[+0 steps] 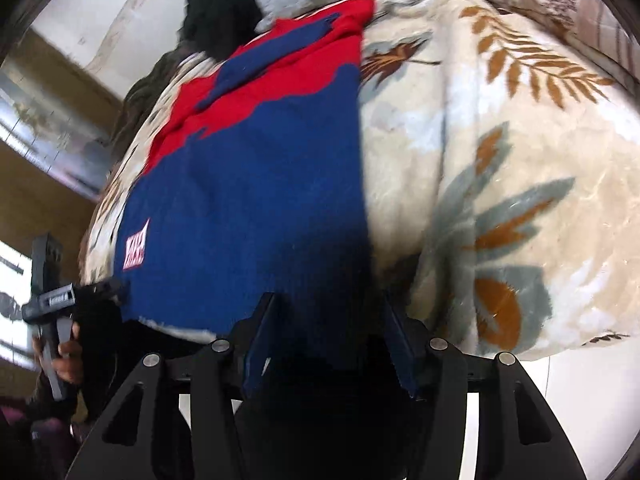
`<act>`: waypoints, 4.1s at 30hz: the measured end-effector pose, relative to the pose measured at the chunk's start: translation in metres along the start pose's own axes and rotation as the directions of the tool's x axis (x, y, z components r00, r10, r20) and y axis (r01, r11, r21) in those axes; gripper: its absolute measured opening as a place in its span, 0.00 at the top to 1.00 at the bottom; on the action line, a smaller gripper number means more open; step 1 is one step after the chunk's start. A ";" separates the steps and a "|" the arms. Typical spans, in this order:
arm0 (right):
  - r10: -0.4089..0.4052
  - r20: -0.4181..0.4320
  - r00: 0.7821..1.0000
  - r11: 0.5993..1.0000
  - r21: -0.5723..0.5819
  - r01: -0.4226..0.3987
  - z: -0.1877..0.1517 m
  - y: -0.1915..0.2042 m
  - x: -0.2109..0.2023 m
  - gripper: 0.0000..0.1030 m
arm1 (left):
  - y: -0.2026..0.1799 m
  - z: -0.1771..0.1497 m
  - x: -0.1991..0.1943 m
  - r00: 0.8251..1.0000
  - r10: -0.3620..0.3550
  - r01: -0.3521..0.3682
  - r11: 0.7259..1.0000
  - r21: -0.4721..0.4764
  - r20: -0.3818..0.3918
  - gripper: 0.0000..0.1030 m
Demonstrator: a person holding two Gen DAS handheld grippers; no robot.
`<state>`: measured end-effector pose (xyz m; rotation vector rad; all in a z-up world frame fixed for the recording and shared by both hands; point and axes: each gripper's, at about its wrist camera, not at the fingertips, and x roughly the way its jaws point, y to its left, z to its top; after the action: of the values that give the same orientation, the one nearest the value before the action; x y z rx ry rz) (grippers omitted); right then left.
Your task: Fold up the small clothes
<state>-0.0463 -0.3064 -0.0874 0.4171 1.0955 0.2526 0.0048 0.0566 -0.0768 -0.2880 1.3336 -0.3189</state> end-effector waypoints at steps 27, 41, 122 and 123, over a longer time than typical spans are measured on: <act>0.351 0.279 0.894 0.933 -0.021 -0.359 0.030 0.028 -0.047 0.92 | 0.005 0.046 -0.070 0.928 -0.333 0.339 0.941 -0.007 0.169 0.94; 0.338 0.470 0.816 0.911 0.057 -0.410 0.137 0.027 -0.034 0.92 | 0.014 0.155 -0.067 0.885 -0.314 0.363 0.927 -0.089 0.343 0.94; -0.161 0.359 0.919 0.957 0.284 0.056 0.284 -0.008 0.087 0.92 | 0.032 0.283 0.039 0.960 0.155 -0.121 0.981 -0.154 0.234 0.56; -0.164 0.369 0.915 0.954 0.295 0.052 0.280 -0.007 0.082 0.92 | 0.034 0.279 0.036 0.962 0.140 -0.102 0.981 -0.168 0.236 0.57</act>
<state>0.2414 -0.3369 -0.0469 0.6278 0.7562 -0.0886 0.2871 0.0804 -0.0634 -0.3618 1.1248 -0.0727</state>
